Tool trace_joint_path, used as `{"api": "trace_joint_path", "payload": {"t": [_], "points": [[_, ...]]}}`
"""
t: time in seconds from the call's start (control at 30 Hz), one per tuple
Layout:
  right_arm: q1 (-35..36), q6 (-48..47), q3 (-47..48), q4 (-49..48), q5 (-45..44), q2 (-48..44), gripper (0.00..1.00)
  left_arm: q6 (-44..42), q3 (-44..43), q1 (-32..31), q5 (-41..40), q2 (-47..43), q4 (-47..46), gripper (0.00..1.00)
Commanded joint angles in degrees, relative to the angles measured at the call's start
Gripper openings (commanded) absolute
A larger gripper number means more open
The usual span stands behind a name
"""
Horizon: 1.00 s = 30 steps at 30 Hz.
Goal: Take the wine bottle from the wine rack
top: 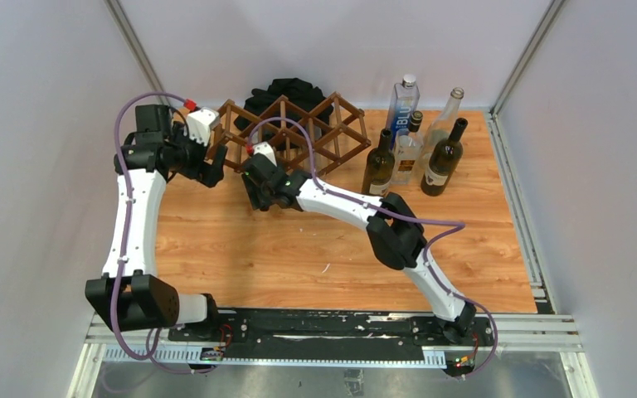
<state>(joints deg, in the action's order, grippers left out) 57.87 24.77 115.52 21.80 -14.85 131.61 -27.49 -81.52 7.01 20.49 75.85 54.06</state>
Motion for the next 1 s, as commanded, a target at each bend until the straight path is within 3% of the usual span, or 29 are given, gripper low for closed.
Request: {"api": "trace_joint_path", "payload": {"t": [0.0,0.3,0.4,0.43,0.63,0.97], "points": [[-0.5,2.8,2.7,-1.3,-2.2,2.1,0.64,-1.2,1.0,0.5,1.0,-1.6,-0.7,1.0],[-0.4,5.2,-1.6,-4.8,-0.7,0.2,0.37,-3.2,3.0,0.4,2.3,-1.3,-1.1,1.0],[-0.4,5.2,-3.3,-5.1,-0.4,-1.2,0.05,-4.2,5.7,0.4,1.3,-1.5,-3.9,1.0],[-0.4,5.2,-4.1,-5.1,-0.5,-1.9,0.01,-4.7,6.6,0.5,1.3,-1.5,-4.4,1.0],[-0.3,5.6,-11.6,-10.1,0.7,-6.9,0.0,-4.9,12.2,0.5,1.9,-1.8,-12.2,1.0],[0.4,7.0,-21.3,-13.6,2.5,-14.8,0.0,-5.3,15.9,0.4,-6.8,1.4,-21.7,0.97]]}}
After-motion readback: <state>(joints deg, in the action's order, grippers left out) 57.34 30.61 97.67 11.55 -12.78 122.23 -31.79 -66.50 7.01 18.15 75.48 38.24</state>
